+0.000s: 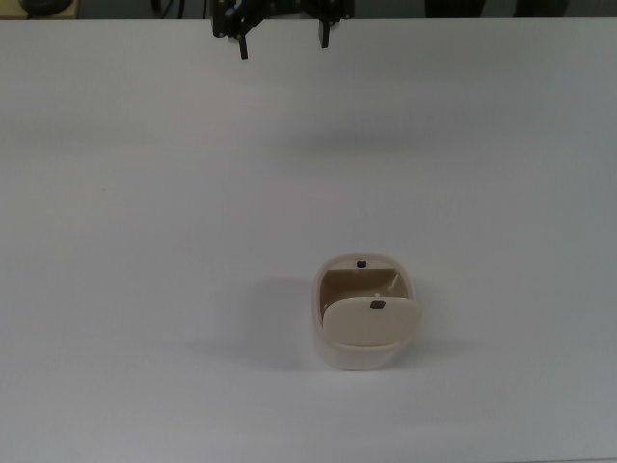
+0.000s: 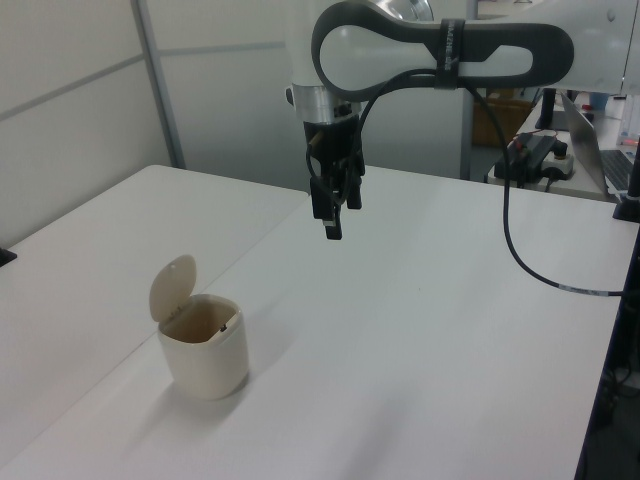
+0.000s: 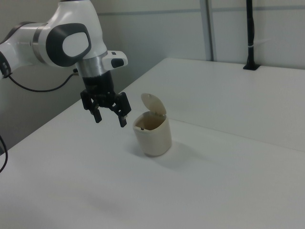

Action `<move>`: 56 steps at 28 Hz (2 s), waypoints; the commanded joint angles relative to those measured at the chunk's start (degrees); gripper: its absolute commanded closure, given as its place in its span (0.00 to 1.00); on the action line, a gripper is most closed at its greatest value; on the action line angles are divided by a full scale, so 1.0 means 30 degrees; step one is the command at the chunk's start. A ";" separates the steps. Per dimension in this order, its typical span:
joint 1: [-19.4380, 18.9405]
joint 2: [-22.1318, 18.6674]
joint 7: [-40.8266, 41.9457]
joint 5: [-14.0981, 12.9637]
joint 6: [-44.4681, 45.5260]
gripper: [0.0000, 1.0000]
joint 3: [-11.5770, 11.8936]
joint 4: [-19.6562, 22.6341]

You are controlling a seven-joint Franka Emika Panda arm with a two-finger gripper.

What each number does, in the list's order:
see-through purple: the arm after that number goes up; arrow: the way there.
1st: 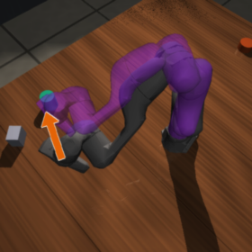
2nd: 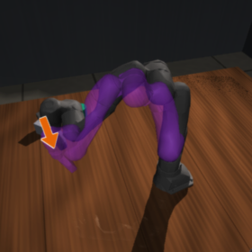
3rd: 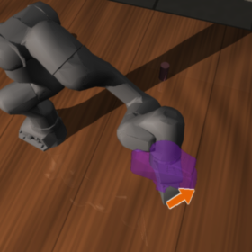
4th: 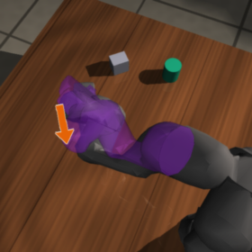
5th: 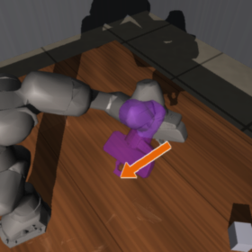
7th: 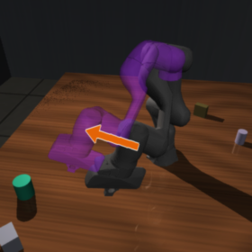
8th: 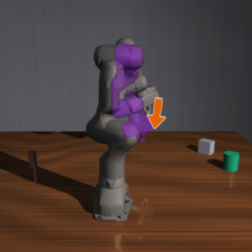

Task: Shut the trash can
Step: 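Move the gripper down toward the raised lid of the cream trash can, then press the gripper against the open lid's edge, tipping it over the opening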

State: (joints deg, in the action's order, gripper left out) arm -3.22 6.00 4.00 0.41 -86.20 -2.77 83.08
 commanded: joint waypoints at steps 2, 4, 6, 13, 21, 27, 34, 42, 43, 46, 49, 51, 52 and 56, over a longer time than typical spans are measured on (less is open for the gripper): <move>0.0313 0.0286 -0.0512 -0.0342 -0.0882 0.00 0.0250 -0.0299; 0.0313 0.0316 -0.0454 -0.0371 -0.1497 0.00 0.0221 -0.0241; 0.0313 0.0432 -0.0336 -0.0429 -0.2054 0.00 0.0221 -0.0182; 0.0138 0.1311 -0.0688 -0.0721 -0.3867 0.00 -0.0013 -0.0299; -0.0244 0.3009 -0.3499 -0.0636 -0.9112 0.00 -0.0013 -0.0299; -0.0857 0.4269 -0.5869 0.1412 -1.2160 0.06 -0.0043 -0.0709; -0.1735 0.5061 -0.9123 0.4400 -1.5238 0.30 -0.0014 -0.0768; -0.2763 0.5735 -1.0649 0.6162 -1.5416 0.92 -0.0013 -0.1939; -0.2821 0.5881 -1.0649 0.6191 -1.5416 0.97 -0.0013 -0.2027; -0.3085 0.6671 -1.1116 0.6570 -1.5474 1.00 0.0074 -0.2933; -0.3115 0.7346 -1.2403 0.7975 -1.5971 1.00 0.0074 -0.3756; -0.3115 0.7435 -1.2961 0.8649 -1.6381 1.00 0.0045 -0.3757; -0.3144 0.7522 -1.3137 0.8913 -1.6615 1.00 0.0045 -0.3756; -0.3144 0.7815 -1.3578 0.9209 -1.7437 1.00 0.0045 -0.3815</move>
State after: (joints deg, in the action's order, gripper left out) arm -12.05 27.32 -34.27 26.17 -136.24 -3.17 73.88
